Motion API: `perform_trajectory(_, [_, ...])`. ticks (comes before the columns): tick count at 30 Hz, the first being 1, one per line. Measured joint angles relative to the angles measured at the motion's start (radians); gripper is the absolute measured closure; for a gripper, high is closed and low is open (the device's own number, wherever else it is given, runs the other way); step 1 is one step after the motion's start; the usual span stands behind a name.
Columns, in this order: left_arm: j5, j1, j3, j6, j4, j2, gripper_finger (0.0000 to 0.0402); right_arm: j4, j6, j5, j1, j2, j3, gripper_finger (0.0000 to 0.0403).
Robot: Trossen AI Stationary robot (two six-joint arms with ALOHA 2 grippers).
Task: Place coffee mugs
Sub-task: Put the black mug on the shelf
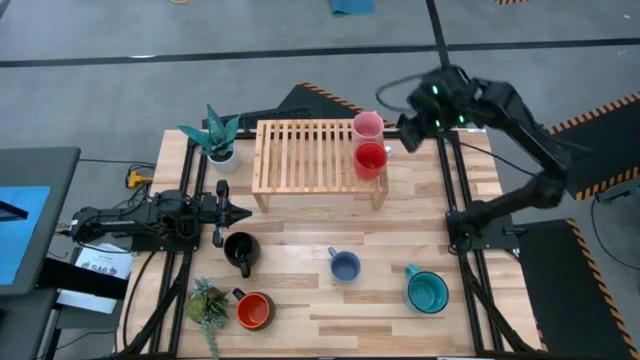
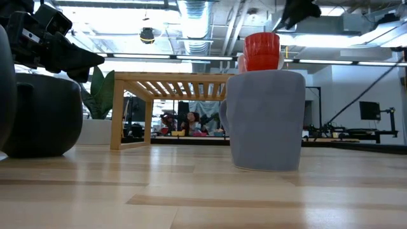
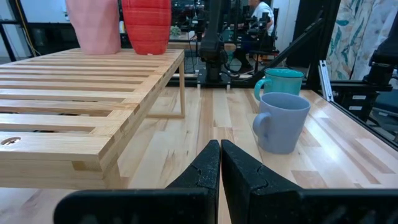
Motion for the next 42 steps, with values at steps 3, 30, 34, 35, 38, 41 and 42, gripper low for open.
perform_trajectory(3, [0.0, 0.0, 0.0, 0.0, 0.0, 0.0, 0.0402, 0.12, 0.059, -0.001, 0.036, -0.151, -0.23, 0.02])
perform_trajectory(30, [-0.001, 0.0, 0.0, -0.206, 0.21, 0.0, 0.0401, 1.014, 0.41, -0.005, 0.317, -0.752, -1.003, 0.0201])
perform_trajectory(34, [-0.055, 0.0, 0.0, -0.414, 0.45, 0.0, 0.0401, 1.062, 0.361, -0.005, 0.339, -0.742, -1.003, 0.0201])
perform_trajectory(35, [-0.086, 0.0, 0.0, -0.439, 0.5, 0.0, 0.0401, 1.08, 0.352, -0.005, 0.342, -0.741, -1.003, 0.02])
perform_trajectory(38, [-0.194, 0.0, 0.019, -0.466, 0.552, -0.001, 0.0401, 1.112, 0.351, -0.004, 0.349, -0.737, -1.003, 0.02])
perform_trajectory(41, [-0.202, 0.0, 0.116, -0.487, 0.356, 0.009, 0.0394, 1.119, 0.351, -0.004, 0.349, -0.737, -1.003, 0.02])
perform_trajectory(42, [-0.201, 0.0, 0.161, -0.493, 0.273, 0.02, 0.0387, 1.119, 0.351, -0.004, 0.349, -0.738, -1.003, 0.02])
